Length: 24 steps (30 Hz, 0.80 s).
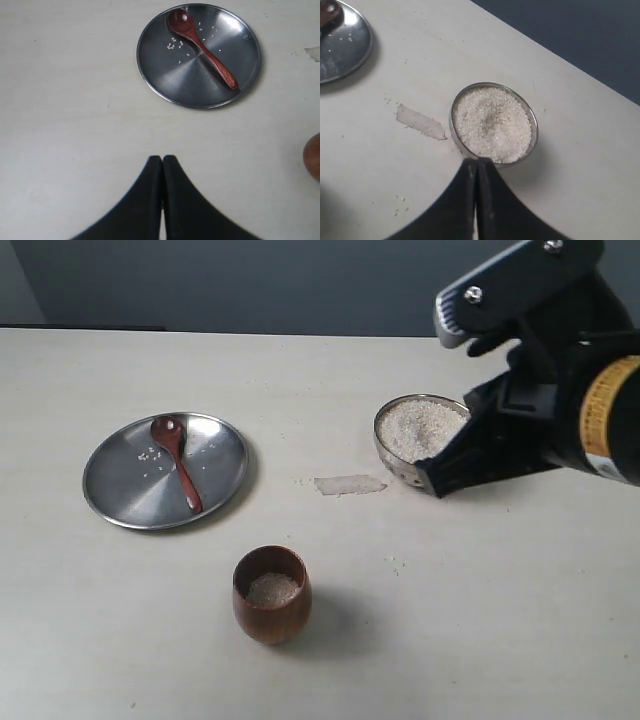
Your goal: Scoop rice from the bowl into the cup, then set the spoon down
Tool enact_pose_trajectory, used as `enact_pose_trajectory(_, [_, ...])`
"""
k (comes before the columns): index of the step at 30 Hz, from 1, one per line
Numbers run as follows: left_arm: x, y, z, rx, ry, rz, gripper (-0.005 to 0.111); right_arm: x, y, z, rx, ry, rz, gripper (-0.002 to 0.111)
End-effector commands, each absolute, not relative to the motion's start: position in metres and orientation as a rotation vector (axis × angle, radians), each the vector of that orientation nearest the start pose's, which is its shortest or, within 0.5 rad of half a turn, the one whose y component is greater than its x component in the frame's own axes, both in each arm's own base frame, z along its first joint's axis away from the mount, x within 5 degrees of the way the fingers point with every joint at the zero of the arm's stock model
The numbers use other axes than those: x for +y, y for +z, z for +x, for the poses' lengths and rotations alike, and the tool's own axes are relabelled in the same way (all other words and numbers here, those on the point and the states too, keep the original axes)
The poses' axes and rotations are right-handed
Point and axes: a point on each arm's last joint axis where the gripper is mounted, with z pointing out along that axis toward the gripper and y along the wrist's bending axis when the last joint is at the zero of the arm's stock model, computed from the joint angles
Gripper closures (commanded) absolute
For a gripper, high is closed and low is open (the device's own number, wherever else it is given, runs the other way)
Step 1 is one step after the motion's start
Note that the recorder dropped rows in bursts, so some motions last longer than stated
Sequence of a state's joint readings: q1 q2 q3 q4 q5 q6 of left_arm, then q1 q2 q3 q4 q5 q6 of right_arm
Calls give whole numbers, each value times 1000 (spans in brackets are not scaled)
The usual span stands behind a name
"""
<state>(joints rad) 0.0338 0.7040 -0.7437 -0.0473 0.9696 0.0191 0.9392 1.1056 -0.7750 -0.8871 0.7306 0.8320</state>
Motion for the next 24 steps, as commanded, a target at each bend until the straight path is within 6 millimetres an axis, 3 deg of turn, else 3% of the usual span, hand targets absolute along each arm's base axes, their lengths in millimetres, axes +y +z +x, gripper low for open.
enact_pose_trajectory(1, [1,323,117,2402,-31,-34,106,121,297,145,2117,-7,-600,108])
enact_pose_trajectory(5, [1,323,117,2402,-31,-34,106,102,291,131,2261,-20,-477,108])
enact_pose_trajectory(10, [1,323,117,2402,-31,-34,106,92,287,124,2362,-65,-406,108])
enact_pose_trajectory(20, [1,323,117,2402,-31,-34,106,101,292,127,2292,67,-428,108])
enact_pose_trajectory(24, [1,323,117,2402,-26,-32,106,90,304,131,2215,176,-322,108])
